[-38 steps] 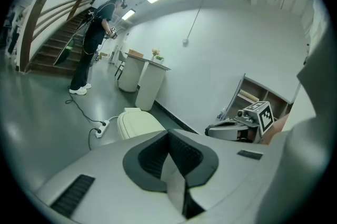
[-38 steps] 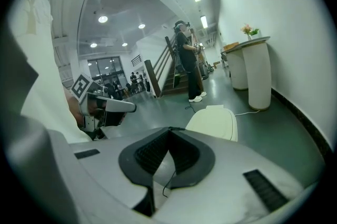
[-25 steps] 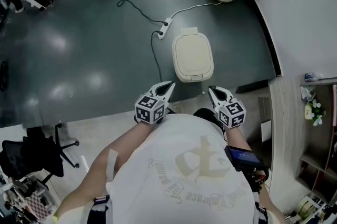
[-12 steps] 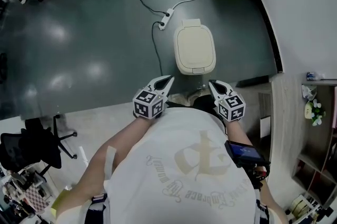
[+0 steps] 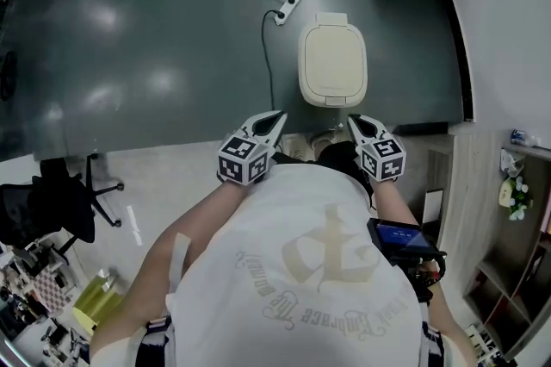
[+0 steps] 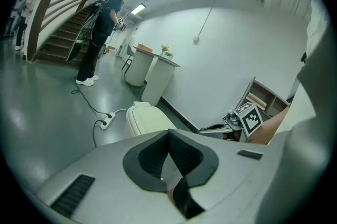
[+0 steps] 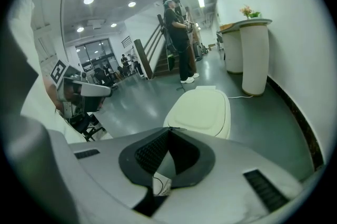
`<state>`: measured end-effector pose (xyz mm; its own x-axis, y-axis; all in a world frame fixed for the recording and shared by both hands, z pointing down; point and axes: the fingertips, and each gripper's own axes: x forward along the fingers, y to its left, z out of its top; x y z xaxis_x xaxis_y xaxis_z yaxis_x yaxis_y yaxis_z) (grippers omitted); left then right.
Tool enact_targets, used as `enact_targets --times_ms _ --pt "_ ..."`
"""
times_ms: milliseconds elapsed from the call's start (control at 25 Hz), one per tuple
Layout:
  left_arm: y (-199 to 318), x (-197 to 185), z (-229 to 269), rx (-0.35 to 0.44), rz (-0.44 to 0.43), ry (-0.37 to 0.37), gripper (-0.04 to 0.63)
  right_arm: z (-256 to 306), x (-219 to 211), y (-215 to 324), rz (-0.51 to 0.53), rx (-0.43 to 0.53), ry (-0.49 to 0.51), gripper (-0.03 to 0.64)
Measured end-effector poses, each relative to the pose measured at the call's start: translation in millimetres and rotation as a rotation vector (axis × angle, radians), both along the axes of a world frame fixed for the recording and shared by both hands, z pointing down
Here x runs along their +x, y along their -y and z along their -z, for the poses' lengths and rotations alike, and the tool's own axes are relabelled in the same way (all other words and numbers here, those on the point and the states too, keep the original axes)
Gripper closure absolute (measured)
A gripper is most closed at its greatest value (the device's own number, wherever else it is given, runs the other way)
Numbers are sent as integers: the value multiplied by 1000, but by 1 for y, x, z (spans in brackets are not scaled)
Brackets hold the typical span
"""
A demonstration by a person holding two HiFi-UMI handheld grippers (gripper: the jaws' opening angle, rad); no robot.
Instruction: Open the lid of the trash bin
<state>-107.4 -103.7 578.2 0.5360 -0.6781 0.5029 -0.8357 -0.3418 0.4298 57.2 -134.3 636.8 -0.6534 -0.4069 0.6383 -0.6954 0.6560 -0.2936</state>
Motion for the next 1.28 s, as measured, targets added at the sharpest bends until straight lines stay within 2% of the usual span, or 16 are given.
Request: enact_targets --times_ms 520,760,1280 --pt "-1 -6 -21 -40 80 2 581 -60 -10 25 68 -90 -110 611" --pt "6 -7 -25 -30 120 11 581 -89 -8 37 113 -113 -203 611" --pt "0 -29 -40 -70 231 8 581 -121 -27 42 360 -51 -406 611"
